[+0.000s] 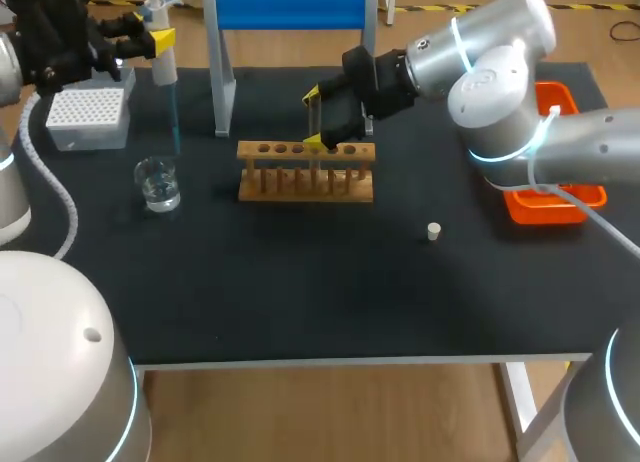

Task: Invert the test tube, pick up the pipette, mount the tip to pipette, aspirate from beaker and dispense into the tube, eject the tip, return the pipette, and cap with the stopper.

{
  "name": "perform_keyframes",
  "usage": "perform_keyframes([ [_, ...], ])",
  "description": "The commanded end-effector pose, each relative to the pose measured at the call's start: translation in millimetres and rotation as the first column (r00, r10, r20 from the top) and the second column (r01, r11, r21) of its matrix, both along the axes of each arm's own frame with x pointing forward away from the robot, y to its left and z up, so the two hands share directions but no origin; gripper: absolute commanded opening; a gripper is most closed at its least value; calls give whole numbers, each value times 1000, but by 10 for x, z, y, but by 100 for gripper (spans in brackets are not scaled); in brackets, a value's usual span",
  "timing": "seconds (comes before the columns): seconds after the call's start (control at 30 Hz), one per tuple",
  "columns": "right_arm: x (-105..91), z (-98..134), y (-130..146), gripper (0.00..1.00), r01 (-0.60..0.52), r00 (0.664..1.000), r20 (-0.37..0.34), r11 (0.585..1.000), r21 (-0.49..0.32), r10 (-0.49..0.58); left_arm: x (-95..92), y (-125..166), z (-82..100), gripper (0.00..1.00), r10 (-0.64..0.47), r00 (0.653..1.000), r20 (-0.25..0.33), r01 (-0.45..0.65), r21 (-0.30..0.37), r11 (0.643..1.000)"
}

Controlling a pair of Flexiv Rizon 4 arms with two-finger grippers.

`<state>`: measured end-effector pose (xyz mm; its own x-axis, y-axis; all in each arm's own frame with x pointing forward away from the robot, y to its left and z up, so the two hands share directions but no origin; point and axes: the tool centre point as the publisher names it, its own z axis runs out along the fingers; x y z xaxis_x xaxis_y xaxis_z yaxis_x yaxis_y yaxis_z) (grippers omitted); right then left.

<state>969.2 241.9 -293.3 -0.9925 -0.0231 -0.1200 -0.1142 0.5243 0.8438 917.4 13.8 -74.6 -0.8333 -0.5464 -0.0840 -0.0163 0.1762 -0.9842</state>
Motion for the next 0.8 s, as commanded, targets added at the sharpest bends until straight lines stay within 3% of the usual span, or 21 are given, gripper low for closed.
perform_keyframes([
  [0.03, 4, 12, -6, 100, -2, 1000, -3, 1000, -5, 2, 46, -109, 108, 0, 2, 1000, -10, -2, 6, 1000],
  [0.43, 4, 12, -6, 100, -2, 1000, -3, 1000, -5, 2, 103, -528, 468, 0, -52, 998, -20, 51, -15, 999],
  [0.8, 4, 12, -6, 100, -2, 1000, -3, 1000, -5, 2, 212, -961, 655, 0, -124, 992, -21, 123, -47, 991],
])
